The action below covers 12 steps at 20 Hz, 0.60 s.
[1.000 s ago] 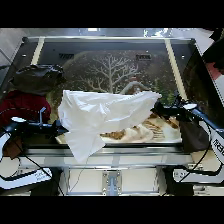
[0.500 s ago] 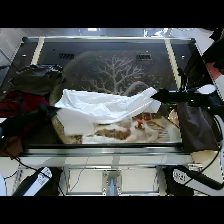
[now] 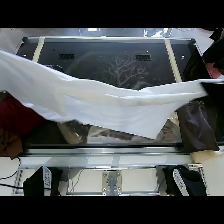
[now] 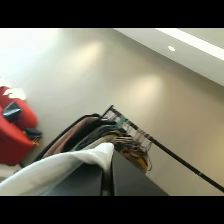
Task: Fold the shirts.
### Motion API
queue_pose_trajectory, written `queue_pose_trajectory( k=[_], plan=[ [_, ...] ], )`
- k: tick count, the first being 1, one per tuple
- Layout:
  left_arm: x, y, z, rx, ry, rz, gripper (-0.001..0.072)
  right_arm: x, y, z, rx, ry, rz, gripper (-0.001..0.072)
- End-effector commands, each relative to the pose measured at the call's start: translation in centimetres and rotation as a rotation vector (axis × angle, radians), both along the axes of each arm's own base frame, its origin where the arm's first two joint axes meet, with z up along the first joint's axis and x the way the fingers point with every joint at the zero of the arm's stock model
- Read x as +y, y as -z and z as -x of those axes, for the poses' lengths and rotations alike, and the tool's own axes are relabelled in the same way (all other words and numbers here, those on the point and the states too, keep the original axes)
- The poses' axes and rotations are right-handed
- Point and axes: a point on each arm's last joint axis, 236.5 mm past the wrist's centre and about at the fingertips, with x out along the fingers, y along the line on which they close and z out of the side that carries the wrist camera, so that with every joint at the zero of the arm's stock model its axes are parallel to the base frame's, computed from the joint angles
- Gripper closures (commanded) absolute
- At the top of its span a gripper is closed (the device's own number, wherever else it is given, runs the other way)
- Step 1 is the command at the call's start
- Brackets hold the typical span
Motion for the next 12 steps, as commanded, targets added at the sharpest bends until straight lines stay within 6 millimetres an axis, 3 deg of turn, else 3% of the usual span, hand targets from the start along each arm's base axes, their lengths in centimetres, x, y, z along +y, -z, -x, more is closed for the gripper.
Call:
queue_pose_trajectory(
  k=[1,4,6,9,11,12],
  plan=[
    [-5.3,-7.5,5.1,-0.201,0.104,-0.159,0.0694,-1.1,-6.2,5.3,-0.193,0.102,0.043,0.07],
    [-8.4,-7.0,5.1,-0.167,0.07,-0.379,0.0694,-1.8,-7.7,5.5,-0.23,0.134,0.064,0.07],
    [-8.1,-4.8,3.5,-0.067,-0.035,-0.499,0.0694,-2.8,-8.1,5.2,-0.235,0.17,0.082,0.0701],
    [-3.2,1.4,-0.5,0.224,-0.271,-0.66,0.0694,-4.6,-6.8,3.2,-0.167,0.225,0.115,0.0702],
    [1.1,5.5,-3.1,0.411,-0.382,-0.735,0.0694,-6.6,-2.6,-0.2,0.019,0.258,0.149,0.0702],
    [2.2,7.2,-4.4,0.472,-0.384,-0.763,0.0694,-6.9,-0.1,-2.4,0.114,0.246,0.145,0.0702]
  ],
)
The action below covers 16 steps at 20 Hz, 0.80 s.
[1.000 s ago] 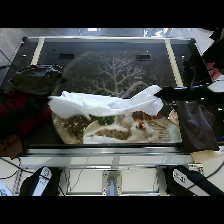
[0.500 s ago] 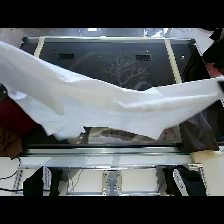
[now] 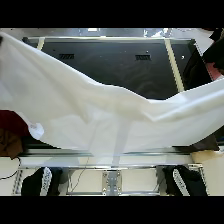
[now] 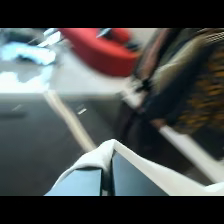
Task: Fold the shirts.
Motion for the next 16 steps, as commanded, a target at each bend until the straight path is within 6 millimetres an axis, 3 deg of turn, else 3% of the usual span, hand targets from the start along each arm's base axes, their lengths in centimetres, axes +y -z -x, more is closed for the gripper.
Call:
queue_pose_trajectory(
  k=[1,3,5,9,12,14,16],
  plan=[
    [6.0,7.1,-4.7,0.247,-0.205,-0.145,0.0694,-2.1,7.2,-5.9,0.273,0.031,-0.014,0.0701],
    [4.7,11.0,-8.4,0.355,-0.091,-0.151,0.0694,-2.3,13.0,-11.3,0.421,0.009,-0.071,0.0701],
    [4.1,16.3,-13.2,0.477,-0.039,-0.151,0.0693,-2.5,18.3,-16.5,0.517,-0.001,-0.133,0.0701],
    [5.8,28.7,-22.8,0.674,-0.094,-0.106,0.0693,-1.5,28.0,-25.5,0.635,-0.013,-0.253,0.07],
    [7.4,37.0,-27.3,0.765,-0.166,-0.049,0.0692,0.2,35.4,-31.0,0.655,0.003,-0.292,0.07],
    [7.6,40.0,-29.2,0.788,-0.204,0.036,0.0691,1.3,39.0,-33.9,0.624,0.025,-0.299,0.0699],
    [7.4,40.9,-30.9,0.784,-0.238,0.158,0.069,2.2,40.2,-36.2,0.559,0.041,-0.313,0.0696]
  ],
)
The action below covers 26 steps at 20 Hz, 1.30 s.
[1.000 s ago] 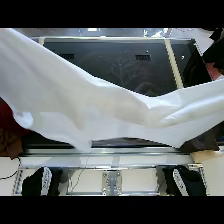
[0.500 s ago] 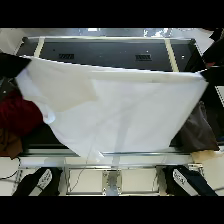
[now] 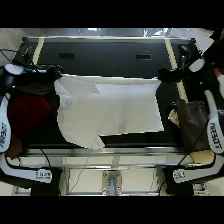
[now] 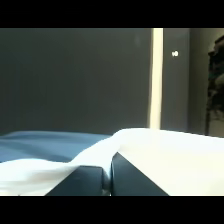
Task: Fold the shirts.
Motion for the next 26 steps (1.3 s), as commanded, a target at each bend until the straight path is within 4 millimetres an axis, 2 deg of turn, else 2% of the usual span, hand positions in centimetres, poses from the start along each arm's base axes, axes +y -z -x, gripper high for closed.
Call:
queue_pose_trajectory(
  k=[1,2,3,4,5,7,9,10,12,14,16,18,20,21,23,24,26],
  plan=[
    [0.3,3.3,-3.6,-0.007,-0.145,0.139,0.0671,1.5,3.3,-4.9,-0.111,0.073,-0.024,0.0648],
    [0.3,2.6,-4.0,-0.02,-0.165,0.175,0.0563,1.8,2.5,-5.4,-0.139,0.078,-0.03,0.0517],
    [0.4,1.5,-4.1,-0.033,-0.178,0.207,0.0343,2.0,1.6,-5.6,-0.142,0.07,-0.039,0.0375],
    [0.6,0.0,-4.0,-0.051,-0.184,0.236,0.0162,2.2,0.5,-5.2,-0.121,0.04,-0.041,0.0317],
    [1.1,-1.8,-3.5,-0.071,-0.183,0.259,0.0146,2.0,-0.8,-4.5,-0.094,0.008,-0.038,0.0317],
    [3.0,-6.5,-1.4,-0.114,-0.161,0.276,0.0147,-0.1,-4.1,-1.8,-0.017,-0.063,0.04,0.032],
    [6.1,-11.8,2.5,-0.165,-0.143,0.254,0.0146,-4.4,-8.5,2.2,0.036,-0.078,0.165,0.0328],
    [7.6,-13.8,4.7,-0.184,-0.141,0.211,0.0146,-6.2,-10.9,3.9,0.02,-0.075,0.209,0.0328],
    [10.8,-16.4,9.7,-0.2,-0.149,0.028,0.0147,-9.1,-15.7,7.2,-0.048,-0.036,0.261,0.0328],
    [13.7,-17.0,14.8,-0.174,-0.225,-0.143,0.0147,-11.4,-19.2,10.3,-0.093,0.014,0.292,0.0328],
    [15.2,-15.6,19.3,-0.139,-0.326,-0.214,0.0147,-12.8,-20.3,13.1,-0.091,0.042,0.302,0.0328],
    [13.9,-11.6,22.4,-0.08,-0.407,-0.144,0.0147,-13.1,-18.4,15.7,-0.053,0.044,0.281,0.0327],
    [10.5,-5.4,24.6,0.023,-0.396,-0.059,0.0147,-11.9,-13.9,17.8,-0.011,0.044,0.189,0.0327],
    [8.6,-2.2,25.4,0.086,-0.382,-0.009,0.0147,-10.8,-10.7,19.1,0.021,0.036,0.143,0.0327],
    [5.1,3.0,26.6,0.21,-0.348,0.071,0.0147,-9.4,-4.8,21.0,0.063,0.077,0.074,0.0327],
    [3.8,4.8,27.1,0.264,-0.319,0.093,0.0147,-8.2,-2.4,21.6,0.075,0.11,0.006,0.0326],
    [1.9,7.3,27.7,0.367,-0.269,0.131,0.0147,-5.4,0.6,22.6,0.11,0.139,-0.147,0.0326]
  ],
)
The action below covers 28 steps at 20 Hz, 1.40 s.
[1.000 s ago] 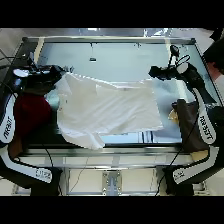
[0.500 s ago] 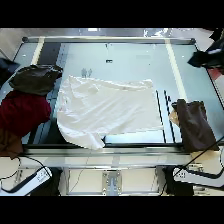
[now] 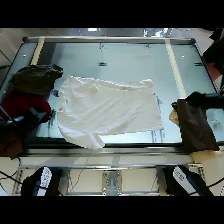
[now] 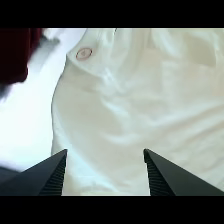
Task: Fold the shirts.
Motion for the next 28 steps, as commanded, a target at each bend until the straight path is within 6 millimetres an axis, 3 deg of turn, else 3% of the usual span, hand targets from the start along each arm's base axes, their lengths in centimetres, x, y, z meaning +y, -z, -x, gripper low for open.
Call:
queue_pose_trajectory(
  k=[1,4,6,10,12,19,23,28],
  plan=[
    [-3.7,6.0,2.0,0.179,0.048,0.112,0.0147,4.2,6.0,2.2,0.036,0.075,-0.229,0.0325],
    [-5.8,7.1,0.3,0.223,0.012,0.297,0.0148,4.9,7.4,3.2,0.078,0.073,-0.255,0.0324],
    [-5.4,7.5,-0.1,0.204,0.063,0.296,0.0153,5.0,7.3,3.2,0.075,0.073,-0.26,0.0325],
    [0.8,8.7,2.0,0.279,-0.068,0.217,0.0153,5.0,7.3,3.1,0.073,0.074,-0.262,0.0325],
    [2.0,8.8,2.5,0.277,-0.096,0.226,0.0212,5.0,7.3,3.1,0.071,0.076,-0.261,0.0325],
    [-1.6,9.6,4.5,0.349,0.155,0.174,0.0226,5.0,7.2,3.0,0.066,0.079,-0.261,0.0325],
    [-3.4,10.5,5.2,0.394,0.244,0.202,0.0191,5.2,7.0,2.8,0.06,0.08,-0.276,0.0325],
    [-4.5,10.7,4.4,0.367,0.264,0.254,0.0202,5.2,6.9,2.8,0.058,0.081,-0.28,0.0326]
  ],
)
